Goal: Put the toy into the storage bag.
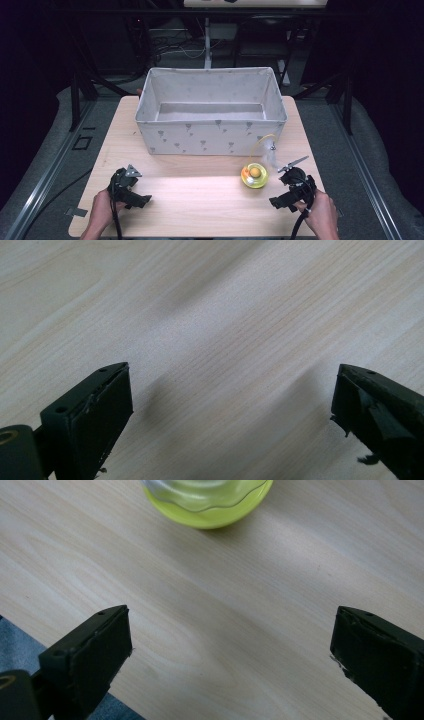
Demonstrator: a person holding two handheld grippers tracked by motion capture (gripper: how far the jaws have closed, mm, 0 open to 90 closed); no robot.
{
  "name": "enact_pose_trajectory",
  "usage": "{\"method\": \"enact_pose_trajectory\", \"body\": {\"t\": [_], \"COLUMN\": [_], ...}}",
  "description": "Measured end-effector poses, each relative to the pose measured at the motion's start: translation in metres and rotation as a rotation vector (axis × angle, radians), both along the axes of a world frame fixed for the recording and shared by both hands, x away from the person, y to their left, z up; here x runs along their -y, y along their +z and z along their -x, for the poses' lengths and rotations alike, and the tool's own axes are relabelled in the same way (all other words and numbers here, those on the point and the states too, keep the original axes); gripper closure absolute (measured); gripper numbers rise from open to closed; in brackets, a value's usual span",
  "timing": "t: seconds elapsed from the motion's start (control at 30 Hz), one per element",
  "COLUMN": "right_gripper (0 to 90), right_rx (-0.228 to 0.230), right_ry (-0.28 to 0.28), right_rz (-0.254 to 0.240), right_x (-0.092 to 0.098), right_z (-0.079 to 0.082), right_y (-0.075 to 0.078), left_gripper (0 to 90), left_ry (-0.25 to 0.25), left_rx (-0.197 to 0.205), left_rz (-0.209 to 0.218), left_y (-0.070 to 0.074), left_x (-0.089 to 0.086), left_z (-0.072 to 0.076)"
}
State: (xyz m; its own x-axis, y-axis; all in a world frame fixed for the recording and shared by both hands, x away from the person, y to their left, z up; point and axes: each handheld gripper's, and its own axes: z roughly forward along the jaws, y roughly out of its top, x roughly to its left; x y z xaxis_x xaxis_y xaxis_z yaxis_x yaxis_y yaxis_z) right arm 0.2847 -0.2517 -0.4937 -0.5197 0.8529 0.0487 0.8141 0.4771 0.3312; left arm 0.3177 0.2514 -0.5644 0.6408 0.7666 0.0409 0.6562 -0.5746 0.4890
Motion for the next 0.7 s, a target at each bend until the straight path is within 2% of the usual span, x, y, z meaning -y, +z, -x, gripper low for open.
{"method": "enact_pose_trajectory", "body": {"t": [0.03,0.07,0.13,0.23,0.37,0.5,0.67,0.7], "right_gripper": [2.7,2.7,2.7,2.8,2.9,2.8,2.4,2.3], "right_rx": [0.0,-0.002,0.0,-0.008,-0.009,-0.014,-0.018,-0.02], "right_ry": [0.0,0.006,-0.004,0.018,0.005,0.016,0.023,0.031], "right_rz": [0.0,0.031,0.006,0.027,0.027,0.054,0.018,0.026], "right_x": [0.0,0.0003,-0.0015,-0.0011,-0.0012,0.0003,-0.0029,-0.003], "right_z": [0.0,-0.0002,0.0005,-0.0002,-0.0013,-0.0026,-0.0019,-0.0021], "right_y": [0.0,0.0012,-0.001,-0.0005,0.0001,0.0025,0.0042,0.0057], "left_gripper": [3.0,3.0,2.9,2.6,2.4,2.3,2.1,2.1], "left_ry": [-0.001,-0.001,-0.001,-0.004,-0.009,-0.01,-0.008,-0.008], "left_rx": [0.001,0.002,0.0,0.003,0.001,0.002,0.006,0.007], "left_rz": [-0.001,-0.001,0.0,0.0,0.001,0.002,0.002,0.002], "left_y": [0.0002,0.0002,0.0001,0.0005,0.0001,0.0001,0.0001,0.0001], "left_x": [0.0001,0.0001,0.0002,0.0001,0.0003,0.0004,0.0007,0.0008], "left_z": [0.0,-0.0001,0.0001,0.0,-0.0002,-0.0002,0.0004,0.0005]}}
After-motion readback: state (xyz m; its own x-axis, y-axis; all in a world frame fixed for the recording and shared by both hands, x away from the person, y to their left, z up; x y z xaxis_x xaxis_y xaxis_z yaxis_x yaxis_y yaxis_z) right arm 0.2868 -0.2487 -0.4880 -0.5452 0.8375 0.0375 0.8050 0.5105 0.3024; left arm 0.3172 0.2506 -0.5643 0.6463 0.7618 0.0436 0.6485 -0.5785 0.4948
